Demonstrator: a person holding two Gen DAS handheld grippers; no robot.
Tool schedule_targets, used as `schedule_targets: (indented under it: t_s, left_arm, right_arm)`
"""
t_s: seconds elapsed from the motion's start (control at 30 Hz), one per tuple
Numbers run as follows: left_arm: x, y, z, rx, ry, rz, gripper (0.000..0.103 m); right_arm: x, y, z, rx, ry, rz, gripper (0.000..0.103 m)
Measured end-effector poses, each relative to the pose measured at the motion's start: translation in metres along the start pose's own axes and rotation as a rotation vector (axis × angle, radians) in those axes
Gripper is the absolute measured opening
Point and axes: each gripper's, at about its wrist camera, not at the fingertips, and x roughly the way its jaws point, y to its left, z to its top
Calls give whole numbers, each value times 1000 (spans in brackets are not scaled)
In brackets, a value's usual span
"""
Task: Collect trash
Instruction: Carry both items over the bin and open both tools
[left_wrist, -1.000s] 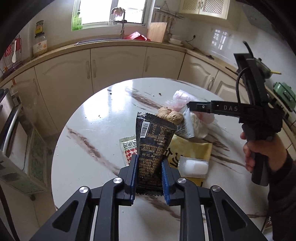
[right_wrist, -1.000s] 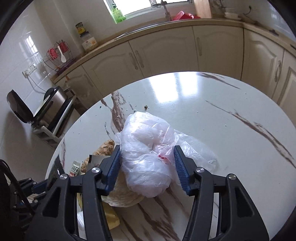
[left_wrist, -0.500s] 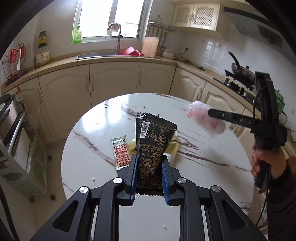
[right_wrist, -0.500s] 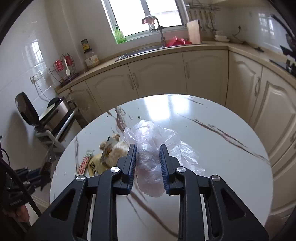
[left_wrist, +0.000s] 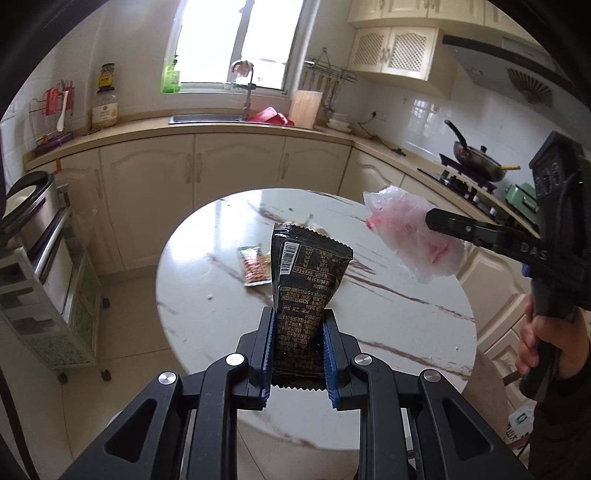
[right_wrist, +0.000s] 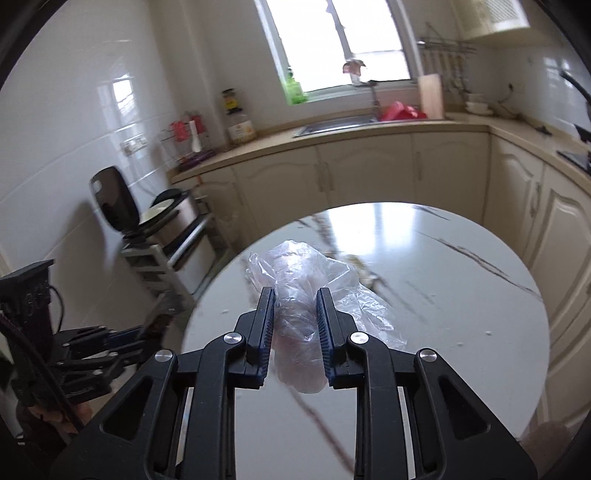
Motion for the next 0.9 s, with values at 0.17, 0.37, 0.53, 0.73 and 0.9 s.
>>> schedule_targets:
  t_s: [0.17, 0.37, 0.53, 0.73, 0.9]
  left_arm:
    - [-42, 41, -30, -57, -11, 60, 19]
    - [-86, 111, -82, -153, 8, 178, 19]
    - [-99, 176, -130, -273, 59, 254, 19]
    - [-82, 227, -170, -377, 162, 311, 20]
    - [-61, 257, -198, -440, 256, 328, 28]
  right_arm:
    - [24, 78, -4, -73, 10, 124, 22]
    - [85, 170, -27, -137, 84, 289, 22]
    - [156, 224, -53, -168, 201, 370, 22]
    - [247, 257, -92, -155, 352, 409, 22]
    - [304, 270, -121, -147, 452, 410, 22]
